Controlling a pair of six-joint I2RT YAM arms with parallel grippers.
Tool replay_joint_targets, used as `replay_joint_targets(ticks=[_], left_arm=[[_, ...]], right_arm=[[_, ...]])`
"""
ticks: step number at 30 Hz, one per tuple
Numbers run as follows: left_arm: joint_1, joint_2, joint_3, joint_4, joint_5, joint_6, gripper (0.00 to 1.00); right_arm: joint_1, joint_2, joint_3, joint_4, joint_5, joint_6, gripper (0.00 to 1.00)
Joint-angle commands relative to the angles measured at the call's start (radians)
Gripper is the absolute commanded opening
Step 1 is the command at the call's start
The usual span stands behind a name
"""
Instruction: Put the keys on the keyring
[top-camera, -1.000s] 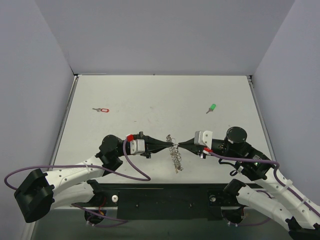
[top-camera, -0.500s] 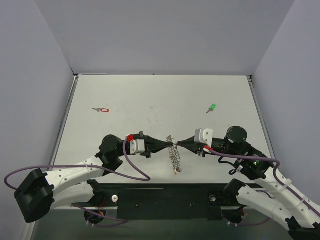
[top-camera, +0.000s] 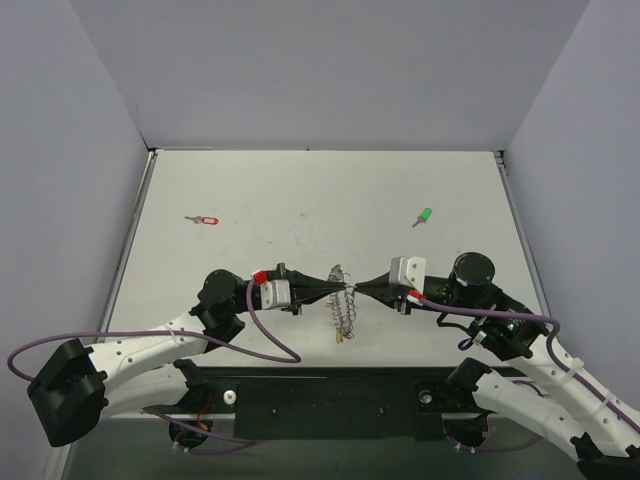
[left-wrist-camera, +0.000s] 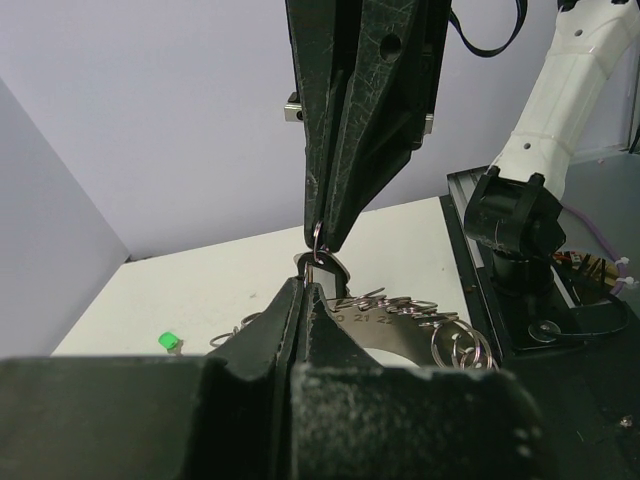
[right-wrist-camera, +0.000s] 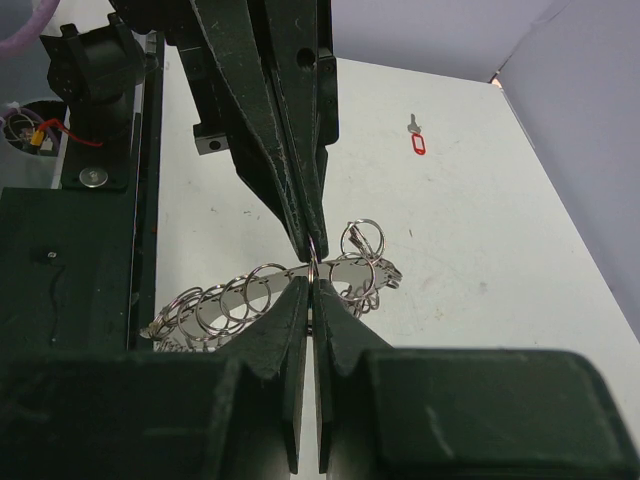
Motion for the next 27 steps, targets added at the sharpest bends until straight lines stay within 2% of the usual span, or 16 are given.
replay_joint_targets(ticks=[1,27], left_arm=[[0.003,-0.027,0.010,0.043,-0.021,0.021,0.00],[0.004,-0.026,0.004,0.081,0.015,-0.005,0.00]], right_arm=[[-0.007,-0.012,0.022,0.024,-0.014,0.009,0.00],[-0.012,-0.002,0.006,0.042,0.006,0.026,0.00]])
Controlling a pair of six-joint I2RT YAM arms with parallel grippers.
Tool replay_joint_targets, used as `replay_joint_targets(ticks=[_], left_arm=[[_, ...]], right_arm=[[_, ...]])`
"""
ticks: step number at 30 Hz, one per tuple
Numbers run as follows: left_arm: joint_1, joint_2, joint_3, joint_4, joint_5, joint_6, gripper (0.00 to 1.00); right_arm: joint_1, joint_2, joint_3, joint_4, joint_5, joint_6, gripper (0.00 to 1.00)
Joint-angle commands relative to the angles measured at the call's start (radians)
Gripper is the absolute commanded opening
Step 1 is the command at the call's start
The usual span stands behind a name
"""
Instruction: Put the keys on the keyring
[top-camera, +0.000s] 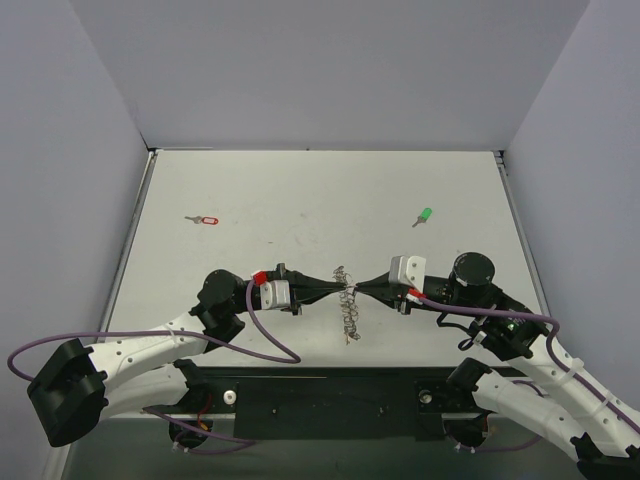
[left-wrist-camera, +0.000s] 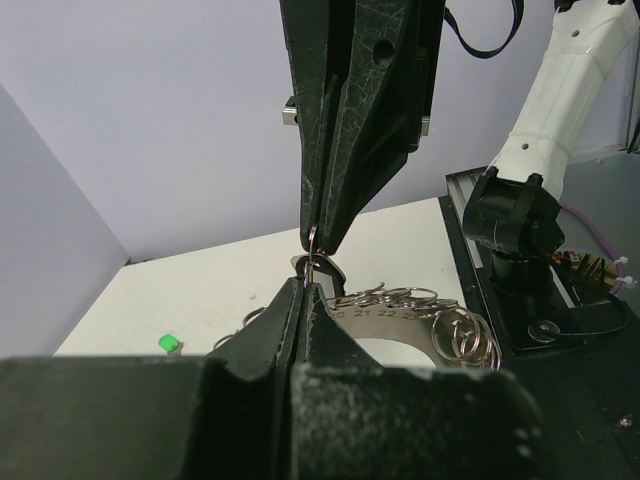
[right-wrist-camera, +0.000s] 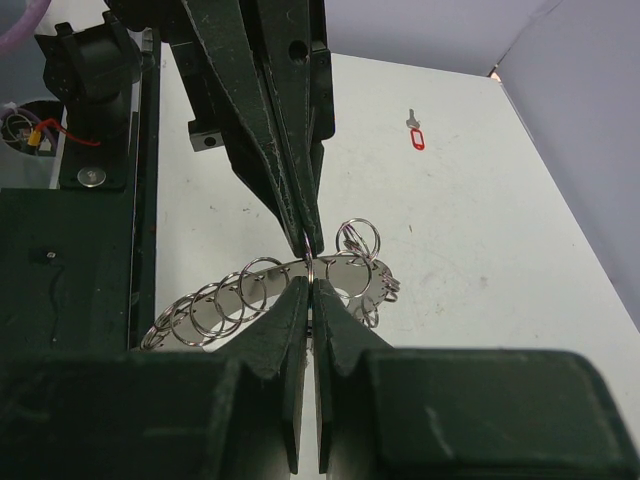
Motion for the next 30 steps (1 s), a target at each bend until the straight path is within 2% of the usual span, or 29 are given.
replay_joint_targets(ticks=[1,30], left_arm=[[0.004,-0.025,0.004,0.077,0.012,-0.010,0.00],[0.003,-0.023,0.003,0.088,0.012,-0.017,0.00]], right_arm=[[-0.007,-0.001,0.005,0.050,-0.002,0.020,0.00],[-0.006,0.011,-0.009,0.070,-0.011,0.050,0.00]])
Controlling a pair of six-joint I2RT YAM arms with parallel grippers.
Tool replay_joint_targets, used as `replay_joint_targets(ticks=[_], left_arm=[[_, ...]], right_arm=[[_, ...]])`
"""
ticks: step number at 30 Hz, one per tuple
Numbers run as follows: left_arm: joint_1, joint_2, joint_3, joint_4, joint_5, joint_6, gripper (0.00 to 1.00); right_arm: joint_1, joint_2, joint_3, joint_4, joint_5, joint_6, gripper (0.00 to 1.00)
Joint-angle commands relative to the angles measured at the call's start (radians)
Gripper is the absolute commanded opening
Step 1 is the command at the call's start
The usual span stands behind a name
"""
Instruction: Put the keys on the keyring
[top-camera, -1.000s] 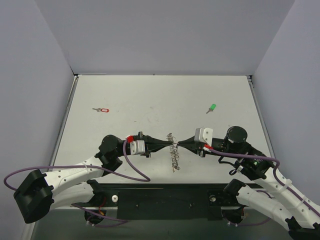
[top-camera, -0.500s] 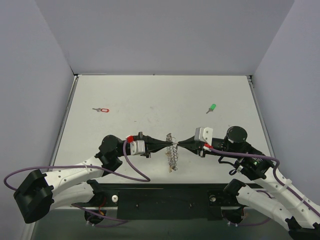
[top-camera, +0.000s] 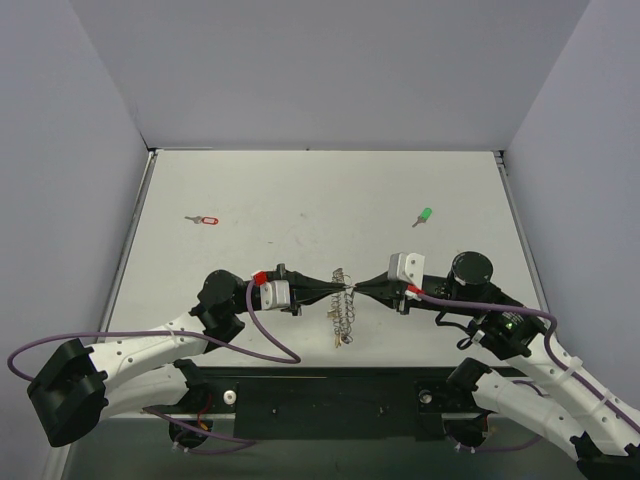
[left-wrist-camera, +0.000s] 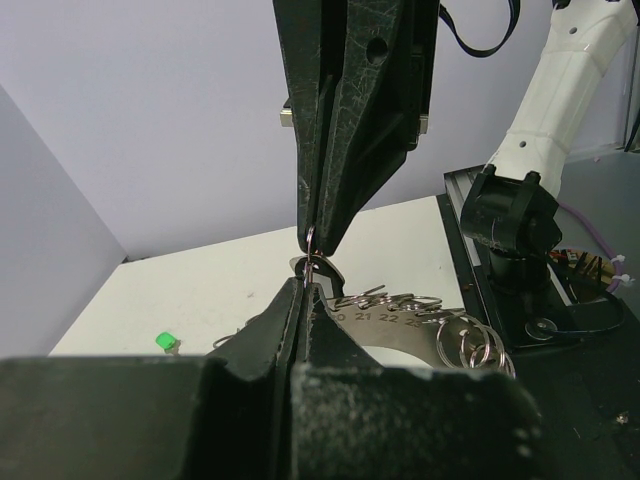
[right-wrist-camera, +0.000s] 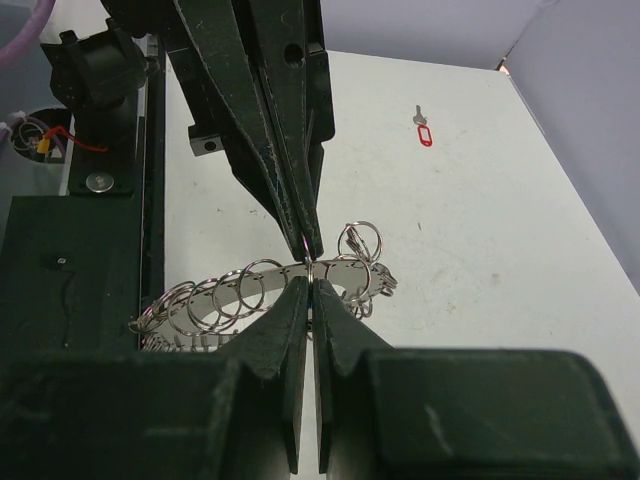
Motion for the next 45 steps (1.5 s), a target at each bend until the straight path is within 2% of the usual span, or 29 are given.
replay_joint_targets(ticks=[1,32,45], left_arm=[[0.002,-0.023,0.008,0.087,0.007,-0.014,0.00],[0.004,-0.014,0.010,0.116,0.040,-0.043,0.00],[0.004,-0.018,0.008,0.119,0.038,-0.048,0.00]], right_arm=[[-0.007,0.003,-0.007,0.061,-0.013,0.017,0.00],[-0.007,0.021,-0.025,0.124,-0.016,0.096,0.00],[-0.007,0.026,-0.024,0.092,-0.016,0.094,0.00]])
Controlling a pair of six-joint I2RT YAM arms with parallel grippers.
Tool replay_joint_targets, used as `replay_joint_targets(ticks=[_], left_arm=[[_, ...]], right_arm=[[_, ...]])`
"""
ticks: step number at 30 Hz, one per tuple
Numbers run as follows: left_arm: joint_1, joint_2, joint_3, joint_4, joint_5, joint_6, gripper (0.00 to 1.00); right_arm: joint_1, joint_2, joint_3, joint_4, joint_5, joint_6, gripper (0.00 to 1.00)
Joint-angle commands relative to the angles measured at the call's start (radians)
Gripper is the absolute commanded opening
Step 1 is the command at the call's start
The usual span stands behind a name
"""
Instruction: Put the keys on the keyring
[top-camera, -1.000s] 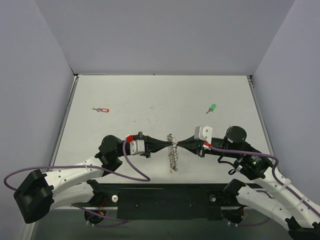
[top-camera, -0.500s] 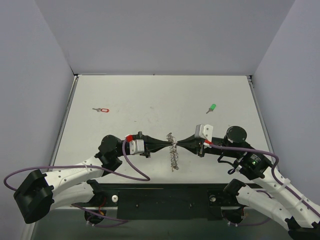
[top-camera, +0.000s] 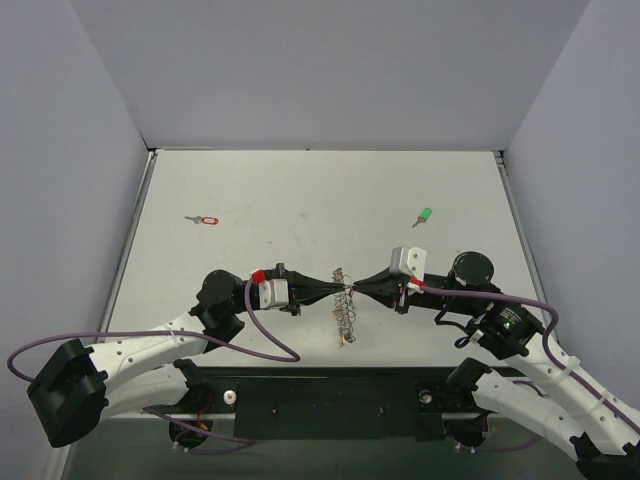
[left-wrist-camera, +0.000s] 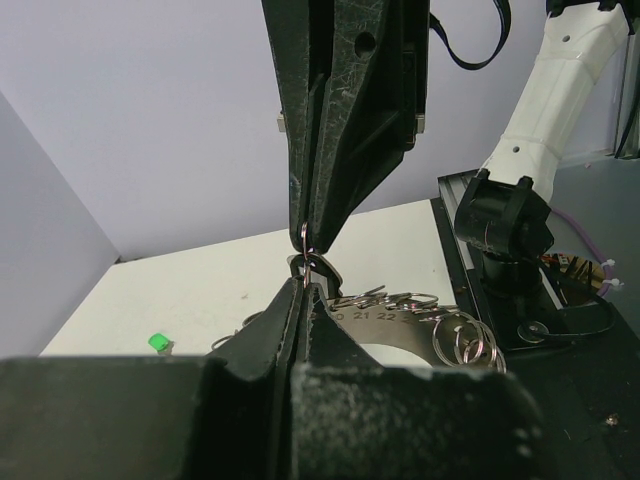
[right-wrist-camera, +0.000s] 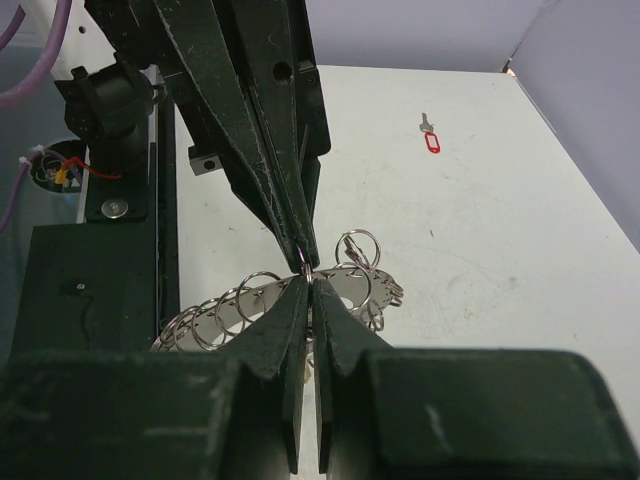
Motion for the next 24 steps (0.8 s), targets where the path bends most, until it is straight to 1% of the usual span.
replay_joint_targets(ticks=[1,12,24], left_arm=[[-0.002,-0.019,0.010,0.107,0.027,-0.018,0.00],[-0.002,-0.016,0.012,0.110,0.036,-0.028,0.00],[0.002,-0.014,0.013,0.118,0.045,-0.037,0.00]], right_arm=[[-0.005,0.013,-0.007,0.024,-0.016,-0.004,0.00],[-0.007,0.017,-0.003,-0.019,-0.013,-0.033,0.00],[-0.005,0.018,-0.003,-0.026,-0.013,-0.036,0.00]])
